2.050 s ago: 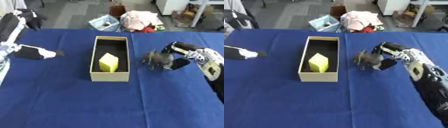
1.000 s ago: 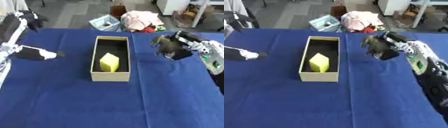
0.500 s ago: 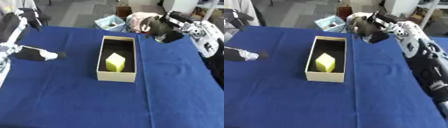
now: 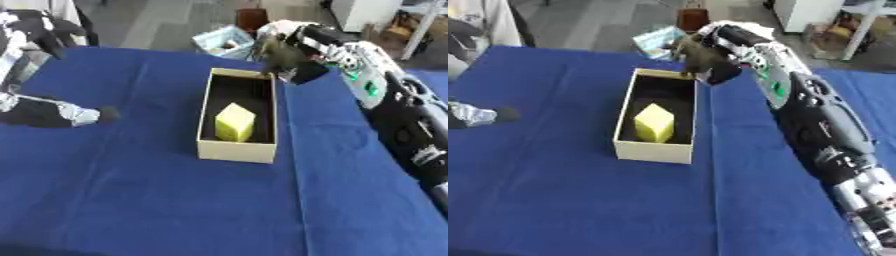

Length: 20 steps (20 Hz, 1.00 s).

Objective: Pick up objects on the table and place them in the box.

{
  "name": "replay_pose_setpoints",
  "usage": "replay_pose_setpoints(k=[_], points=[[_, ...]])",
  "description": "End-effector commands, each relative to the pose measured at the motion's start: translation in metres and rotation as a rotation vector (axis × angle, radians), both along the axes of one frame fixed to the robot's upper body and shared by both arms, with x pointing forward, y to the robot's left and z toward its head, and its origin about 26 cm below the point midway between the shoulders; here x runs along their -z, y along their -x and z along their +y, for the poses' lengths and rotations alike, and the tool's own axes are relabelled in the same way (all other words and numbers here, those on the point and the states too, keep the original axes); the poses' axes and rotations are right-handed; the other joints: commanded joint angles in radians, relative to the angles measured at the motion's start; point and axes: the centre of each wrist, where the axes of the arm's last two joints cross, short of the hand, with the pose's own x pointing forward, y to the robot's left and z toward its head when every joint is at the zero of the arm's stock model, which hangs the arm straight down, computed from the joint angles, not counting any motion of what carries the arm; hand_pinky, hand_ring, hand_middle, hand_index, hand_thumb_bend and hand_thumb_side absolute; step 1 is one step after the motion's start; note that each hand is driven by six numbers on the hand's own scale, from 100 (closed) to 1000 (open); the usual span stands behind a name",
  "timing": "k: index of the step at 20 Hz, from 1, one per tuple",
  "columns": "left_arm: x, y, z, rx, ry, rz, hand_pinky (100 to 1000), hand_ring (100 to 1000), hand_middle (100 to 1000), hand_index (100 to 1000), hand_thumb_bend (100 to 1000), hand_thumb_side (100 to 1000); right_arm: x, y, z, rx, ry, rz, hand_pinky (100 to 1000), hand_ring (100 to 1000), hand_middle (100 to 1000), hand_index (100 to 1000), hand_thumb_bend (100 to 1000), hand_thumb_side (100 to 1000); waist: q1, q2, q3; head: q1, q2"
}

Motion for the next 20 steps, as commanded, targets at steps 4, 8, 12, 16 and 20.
replay_pose_setpoints(k=[4, 8, 12, 16, 20], points=[[-0.013, 0.004, -0.007, 0.04, 0.004, -0.038, 538, 479, 524, 737, 909, 410, 0.003, -0.006, -0.007, 0.077, -0.009, -0.029, 623, 487, 454, 600, 250, 414, 0.001, -0.013, 0.028, -0.048, -0.013], [-0.013, 0.005, -0.009, 0.047, 0.007, -0.038, 539, 479, 524, 737, 909, 411, 0.01, -0.007, -0.003, 0.09, -0.009, -0.033, 627, 496, 463, 610, 268, 430, 0.0, -0.013, 0.04, -0.065, -0.009], [-0.013, 0.005, -0.01, 0.051, 0.007, -0.036, 539, 479, 523, 737, 910, 411, 0.02, -0.008, 0.001, 0.106, -0.007, -0.026, 627, 499, 466, 613, 312, 471, -0.001, -0.012, 0.048, -0.073, -0.01], [-0.012, 0.005, -0.009, 0.048, 0.009, -0.033, 538, 478, 523, 736, 912, 412, 0.03, -0.007, 0.008, 0.095, 0.001, -0.008, 630, 507, 474, 619, 346, 477, -0.004, -0.012, 0.05, -0.077, -0.012], [-0.012, 0.005, -0.009, 0.05, 0.01, -0.032, 538, 477, 523, 736, 912, 412, 0.033, -0.007, 0.014, 0.076, 0.046, -0.013, 651, 564, 541, 672, 414, 486, -0.006, -0.012, 0.049, -0.08, -0.013]])
